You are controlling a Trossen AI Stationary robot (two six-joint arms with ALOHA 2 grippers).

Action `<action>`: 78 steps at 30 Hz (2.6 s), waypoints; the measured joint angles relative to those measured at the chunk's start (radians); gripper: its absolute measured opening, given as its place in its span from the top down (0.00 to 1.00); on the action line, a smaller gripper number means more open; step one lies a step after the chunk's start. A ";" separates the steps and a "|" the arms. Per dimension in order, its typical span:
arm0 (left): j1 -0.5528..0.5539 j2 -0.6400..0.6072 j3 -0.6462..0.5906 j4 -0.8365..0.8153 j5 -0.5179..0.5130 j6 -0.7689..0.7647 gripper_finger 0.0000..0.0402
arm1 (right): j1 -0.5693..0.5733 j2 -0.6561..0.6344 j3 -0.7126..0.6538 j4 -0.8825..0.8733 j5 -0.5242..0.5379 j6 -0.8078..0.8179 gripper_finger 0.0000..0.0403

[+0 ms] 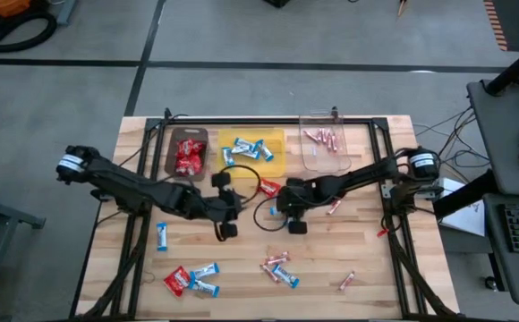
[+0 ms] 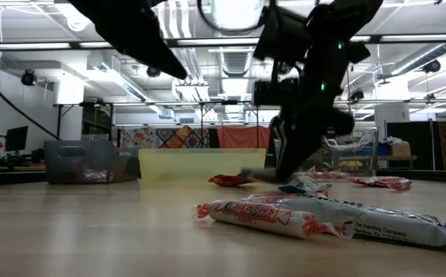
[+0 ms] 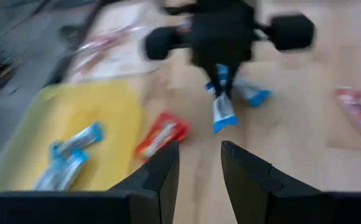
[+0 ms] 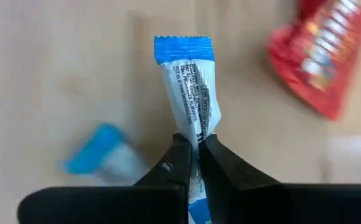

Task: Sort candy
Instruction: Put the white candy into the yellow bin

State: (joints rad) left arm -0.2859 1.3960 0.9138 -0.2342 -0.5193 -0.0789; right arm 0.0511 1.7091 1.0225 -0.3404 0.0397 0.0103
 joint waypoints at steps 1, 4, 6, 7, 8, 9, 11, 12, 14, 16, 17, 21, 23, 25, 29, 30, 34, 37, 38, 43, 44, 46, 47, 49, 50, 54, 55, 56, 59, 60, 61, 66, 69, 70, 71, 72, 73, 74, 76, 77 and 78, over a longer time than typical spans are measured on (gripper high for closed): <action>0.000 0.015 0.000 0.034 0.034 0.035 0.74 | -0.004 -0.017 0.000 0.012 -0.054 0.014 0.96; -0.001 0.060 0.000 0.129 0.120 0.123 0.74 | -0.013 -0.058 0.000 0.053 -0.212 0.050 0.96; -0.001 0.087 0.000 0.175 0.164 0.163 0.74 | -0.014 -0.078 0.000 0.097 -0.269 0.060 0.96; -0.001 0.099 0.000 0.195 0.184 0.171 0.74 | -0.014 -0.090 0.000 0.127 -0.290 0.070 0.96; -0.001 0.109 0.000 0.205 0.200 0.174 0.74 | -0.014 -0.102 0.000 0.156 -0.308 0.078 0.96; 0.000 0.119 0.000 0.214 0.211 0.176 0.74 | -0.014 -0.110 0.000 0.178 -0.317 0.088 0.96; 0.000 0.128 0.000 0.232 0.223 0.176 0.74 | -0.016 -0.123 0.001 0.217 -0.337 0.110 0.97; 0.000 0.132 0.000 0.235 0.223 0.174 0.74 | -0.017 -0.126 0.001 0.229 -0.339 0.125 0.97; 0.000 0.136 0.000 0.236 0.224 0.170 0.74 | -0.019 -0.133 0.001 0.250 -0.339 0.143 0.97; 0.000 0.134 0.000 0.237 0.223 0.161 0.74 | -0.020 -0.136 0.001 0.265 -0.346 0.153 0.97; 0.001 0.132 0.000 0.239 0.223 0.160 0.74 | -0.020 -0.136 0.001 0.273 -0.354 0.155 0.97; 0.001 0.130 0.000 0.242 0.218 0.163 0.76 | -0.020 -0.136 0.001 0.309 -0.358 0.165 0.97; 0.001 0.129 0.000 0.242 0.212 0.163 0.80 | -0.019 -0.136 0.001 0.328 -0.359 0.166 0.96; 0.001 0.129 0.000 0.241 0.211 0.164 0.87 | -0.019 -0.136 0.001 0.345 -0.361 0.178 0.93; 0.001 0.127 0.000 0.238 0.212 0.155 0.97 | -0.021 -0.138 0.001 0.358 -0.359 0.189 0.83; 0.001 0.127 0.000 0.234 0.212 0.148 0.97 | -0.025 -0.144 0.001 0.354 -0.357 0.189 0.80; 0.004 0.126 -0.024 0.215 0.211 0.078 0.99 | -0.033 -0.180 0.002 0.353 -0.346 0.169 0.67; 0.005 0.110 -0.062 0.229 0.176 -0.004 0.99 | -0.028 -0.205 0.004 0.345 -0.276 0.120 0.59; 0.005 0.100 -0.076 0.241 0.158 -0.035 0.99 | -0.022 -0.207 0.003 0.333 -0.245 0.093 0.57; 0.005 0.036 -0.148 0.315 0.125 -0.145 0.99 | -0.002 -0.190 0.003 0.331 -0.142 0.015 0.52; 0.005 0.025 -0.158 0.331 0.125 -0.149 0.99 | -0.002 -0.180 0.003 0.333 -0.119 0.015 0.52; 0.004 0.012 -0.174 0.373 0.125 -0.149 0.99 | -0.004 -0.164 0.003 0.330 -0.091 0.009 0.52; 0.004 0.009 -0.181 0.385 0.125 -0.149 0.99 | -0.006 -0.152 0.002 0.338 -0.090 -0.001 0.52; 0.005 0.007 -0.188 0.409 0.122 -0.147 0.99 | -0.005 -0.141 0.002 0.368 -0.088 -0.011 0.52; 0.006 0.008 -0.191 0.421 0.121 -0.143 0.99 | -0.004 -0.133 0.002 0.380 -0.089 -0.012 0.52; 0.010 0.009 -0.196 0.433 0.116 -0.141 0.99 | -0.006 -0.119 0.001 0.413 -0.091 -0.018 0.56; 0.010 0.009 -0.199 0.432 0.115 -0.141 0.99 | -0.006 -0.119 0.001 0.421 -0.091 -0.022 0.59; 0.010 0.009 -0.200 0.429 0.114 -0.141 0.99 | -0.006 -0.119 0.002 0.429 -0.091 -0.023 0.62; 0.011 0.009 -0.198 0.429 0.107 -0.139 0.98 | -0.006 -0.120 0.002 0.436 -0.092 -0.032 0.73; 0.011 0.009 -0.197 0.428 0.106 -0.134 0.98 | -0.005 -0.120 0.002 0.436 -0.095 -0.039 0.78; 0.011 0.009 -0.196 0.433 0.106 -0.128 0.97 | -0.005 -0.120 0.002 0.436 -0.098 -0.051 0.83; 0.011 0.009 -0.196 0.460 0.088 -0.088 0.96 | -0.008 -0.121 0.002 0.445 -0.109 -0.087 0.96; 0.012 0.009 -0.197 0.463 0.079 -0.075 0.96 | -0.018 -0.121 0.002 0.451 -0.124 -0.092 0.96; 0.013 0.009 -0.197 0.463 0.065 -0.069 0.96 | -0.023 -0.121 0.003 0.451 -0.124 -0.098 0.96; 0.013 0.009 -0.197 0.463 0.040 -0.061 0.96 | -0.032 -0.121 0.007 0.446 -0.124 -0.101 0.96; 0.013 0.009 -0.197 0.463 0.004 -0.050 0.96 | -0.041 -0.121 0.014 0.442 -0.123 -0.104 0.97; 0.015 0.009 -0.197 0.465 -0.039 -0.032 0.95 | -0.052 -0.122 0.020 0.441 -0.121 -0.107 0.97; 0.019 0.008 -0.197 0.469 -0.087 -0.010 0.95 | -0.066 -0.122 0.029 0.438 -0.117 -0.113 0.97; 0.031 0.008 -0.197 0.473 -0.184 0.036 0.95 | -0.097 -0.122 0.051 0.425 -0.106 -0.137 0.97; 0.039 0.008 -0.197 0.475 -0.217 0.055 0.95 | -0.115 -0.122 0.064 0.417 -0.103 -0.148 0.97; 0.053 0.007 -0.197 0.475 -0.234 0.073 0.94 | -0.136 -0.122 0.078 0.402 -0.105 -0.159 0.97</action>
State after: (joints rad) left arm -0.2329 1.4033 0.7170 0.2409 -0.7537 -0.0059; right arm -0.0848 1.5871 1.1003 0.0620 -0.0653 -0.1488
